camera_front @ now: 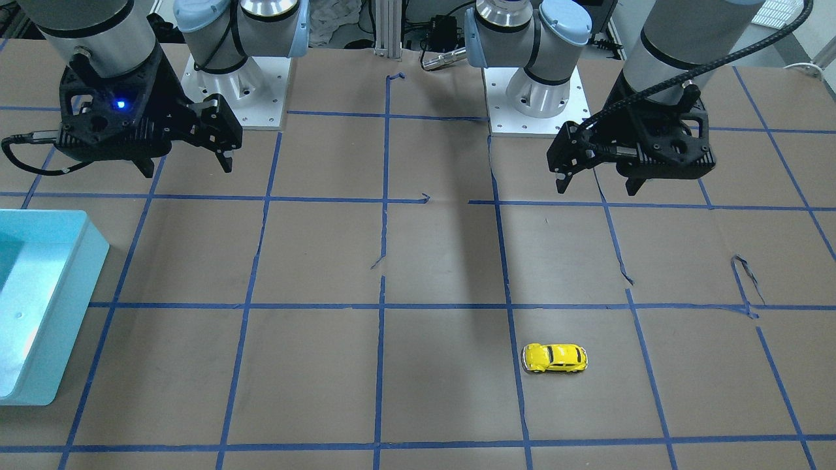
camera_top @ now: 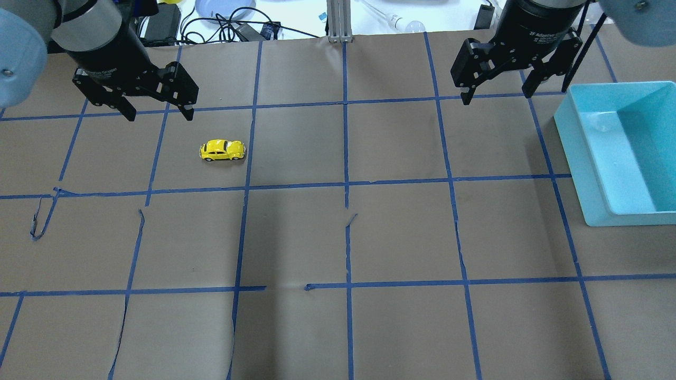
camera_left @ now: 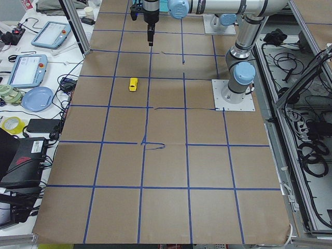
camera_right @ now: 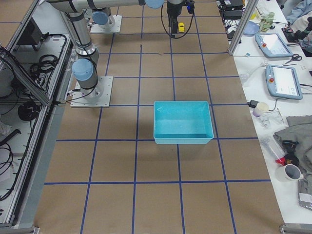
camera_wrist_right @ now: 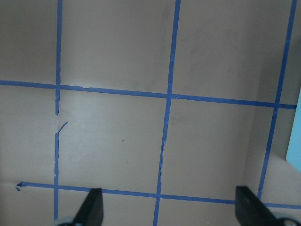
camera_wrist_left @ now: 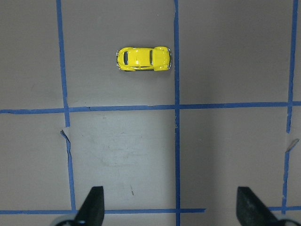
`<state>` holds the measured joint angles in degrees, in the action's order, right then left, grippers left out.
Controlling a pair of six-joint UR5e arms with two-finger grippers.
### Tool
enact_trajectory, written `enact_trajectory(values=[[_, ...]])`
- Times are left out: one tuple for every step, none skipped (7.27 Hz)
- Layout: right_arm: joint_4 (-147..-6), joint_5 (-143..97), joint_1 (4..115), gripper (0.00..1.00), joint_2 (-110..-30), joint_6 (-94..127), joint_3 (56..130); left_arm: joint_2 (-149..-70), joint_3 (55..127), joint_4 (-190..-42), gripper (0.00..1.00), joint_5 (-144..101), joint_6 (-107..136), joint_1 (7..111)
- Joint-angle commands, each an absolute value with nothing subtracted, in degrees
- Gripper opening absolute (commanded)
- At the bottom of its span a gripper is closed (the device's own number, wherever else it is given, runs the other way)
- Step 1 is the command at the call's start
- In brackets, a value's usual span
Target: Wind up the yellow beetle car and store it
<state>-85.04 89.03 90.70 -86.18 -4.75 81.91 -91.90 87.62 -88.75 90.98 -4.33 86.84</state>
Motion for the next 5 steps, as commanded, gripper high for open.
enact_trajectory(values=[[-85.1, 89.0, 90.7, 1.0, -86.1, -4.7, 81.9, -91.8, 87.6, -88.8, 1.0, 91.0, -4.4, 86.8], [-85.1, 89.0, 90.7, 1.0, -86.1, -4.7, 81.9, -91.8, 87.5, -88.7, 1.0, 90.7, -4.3, 86.8], [-85.0, 89.0, 90.6, 1.0, -86.1, -4.7, 81.9, -91.8, 87.6, -88.8, 1.0, 91.1, -4.4, 86.8], [-85.1, 89.0, 90.6, 1.0, -86.1, -4.7, 81.9, -91.8, 87.5, -88.7, 1.0, 91.0, -4.4, 86.8], [-85.1, 89.0, 90.6, 1.0, -86.1, -4.7, 81.9, -91.8, 87.6, -88.8, 1.0, 91.0, -4.4, 86.7]])
